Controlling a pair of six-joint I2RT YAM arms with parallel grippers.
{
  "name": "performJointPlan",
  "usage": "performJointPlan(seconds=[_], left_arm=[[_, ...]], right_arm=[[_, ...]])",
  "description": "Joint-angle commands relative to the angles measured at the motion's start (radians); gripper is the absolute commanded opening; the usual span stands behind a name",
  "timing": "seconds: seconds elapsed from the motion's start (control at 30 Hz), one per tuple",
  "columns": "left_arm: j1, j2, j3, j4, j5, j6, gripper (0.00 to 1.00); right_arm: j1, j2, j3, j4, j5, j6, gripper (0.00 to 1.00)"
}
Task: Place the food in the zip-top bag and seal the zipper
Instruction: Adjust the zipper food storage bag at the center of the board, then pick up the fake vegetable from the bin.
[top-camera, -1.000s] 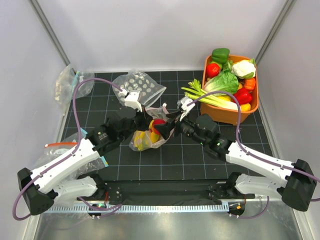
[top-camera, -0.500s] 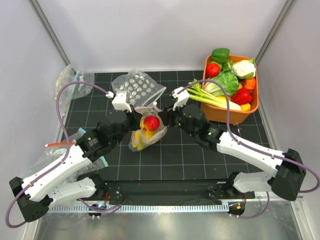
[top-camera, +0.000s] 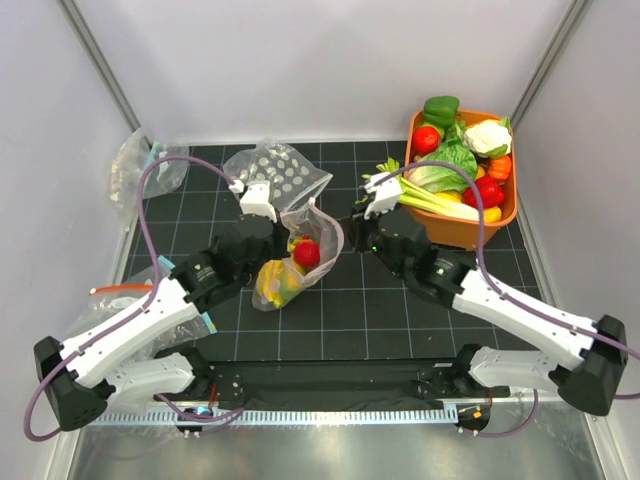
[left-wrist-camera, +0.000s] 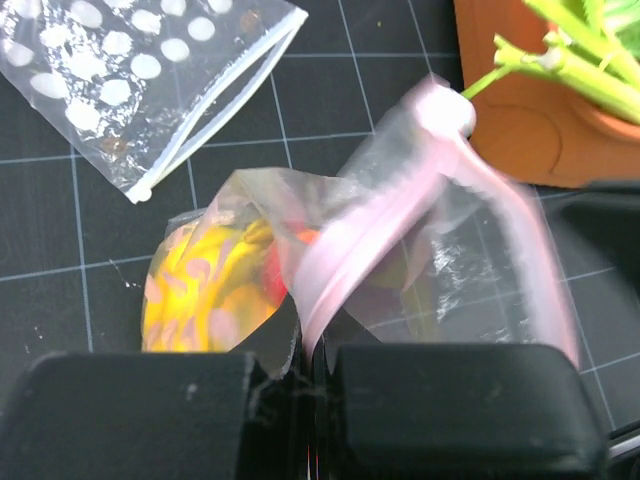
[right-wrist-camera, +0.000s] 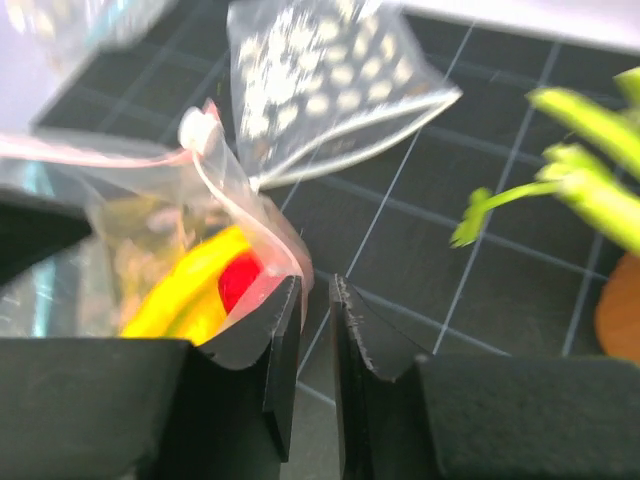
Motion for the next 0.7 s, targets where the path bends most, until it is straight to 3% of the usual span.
performJointPlan(seconds=[0.0, 0.17, 0.33, 0.37, 0.43, 0.67], left_arm=[[0.002, 0.028, 0.055, 0.010, 0.010, 0.018, 0.00], [0.002, 0.017, 0.051, 0.010, 0.002, 0.018, 0.00], [0.002, -0.013, 0.034, 0.016, -0.041, 0.014, 0.00], [0.002, -0.029, 0.026, 0.021, -0.044, 0.012, 0.00], [0.002, -0.043, 0.006, 0.044, -0.044, 0.009, 0.01], [0.002, -0.029, 0.005, 0.067, 0.031, 0.008, 0.01]], right_arm=[[-0.001, -0.109, -0.015, 0.037, 0.137, -0.015, 0.27], [-0.001, -0.109, -0.012, 0.034, 0.151, -0.012, 0.53], [-0.001, -0.098, 0.008, 0.008, 0.207, -0.006, 0.64], [-0.001, -0.104, 0.003, 0.008, 0.274, -0.002, 0.75], [-0.001, -0.133, -0.014, 0.025, 0.347, 0.000, 0.77], [-0.027, -0.270, -0.100, 0.096, 0.560, 0.006, 0.97]])
